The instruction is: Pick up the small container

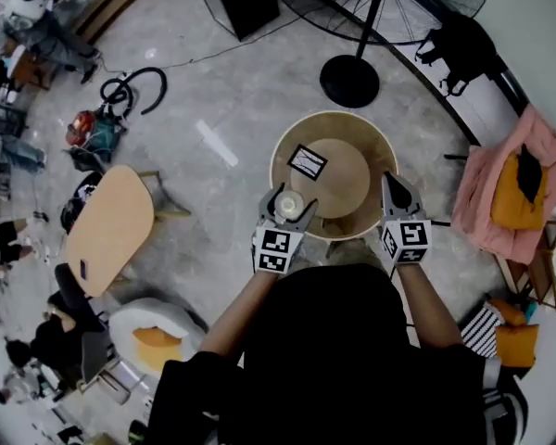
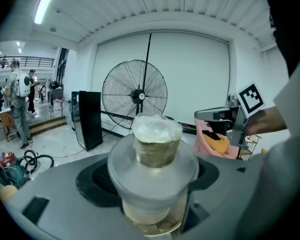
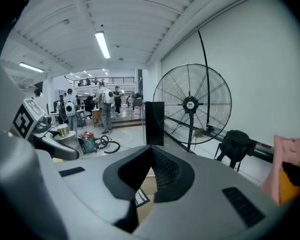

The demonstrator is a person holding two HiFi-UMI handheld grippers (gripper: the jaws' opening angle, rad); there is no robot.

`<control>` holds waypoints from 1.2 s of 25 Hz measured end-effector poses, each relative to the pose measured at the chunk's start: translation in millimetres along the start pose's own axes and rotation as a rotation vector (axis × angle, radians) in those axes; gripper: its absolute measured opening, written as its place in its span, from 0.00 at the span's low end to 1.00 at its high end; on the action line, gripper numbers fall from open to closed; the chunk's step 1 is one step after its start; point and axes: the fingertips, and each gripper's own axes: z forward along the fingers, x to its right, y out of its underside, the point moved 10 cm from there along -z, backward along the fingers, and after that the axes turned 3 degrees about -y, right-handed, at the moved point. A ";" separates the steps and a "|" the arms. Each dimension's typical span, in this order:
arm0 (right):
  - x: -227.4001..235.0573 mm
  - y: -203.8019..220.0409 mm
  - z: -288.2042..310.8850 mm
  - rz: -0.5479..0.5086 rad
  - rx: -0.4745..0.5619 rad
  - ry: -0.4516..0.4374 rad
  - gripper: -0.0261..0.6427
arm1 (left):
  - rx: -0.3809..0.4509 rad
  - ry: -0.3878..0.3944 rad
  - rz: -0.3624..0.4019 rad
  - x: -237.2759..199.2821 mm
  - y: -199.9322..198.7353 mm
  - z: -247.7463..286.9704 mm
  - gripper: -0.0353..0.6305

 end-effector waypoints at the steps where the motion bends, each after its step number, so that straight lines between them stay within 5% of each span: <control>1: 3.7 -6.7 -4.8 -0.001 0.011 0.016 0.06 | 0.013 0.002 0.017 -0.8 -8.6 -2.0 0.59; 14: 64.8 -30.1 -53.5 -0.011 0.092 0.122 0.06 | 0.094 -0.033 -0.014 14.8 -64.4 -9.0 0.59; 30: 120.2 -10.7 -75.2 -0.029 0.067 0.090 0.06 | 0.100 -0.085 -0.035 60.4 -64.2 19.4 0.59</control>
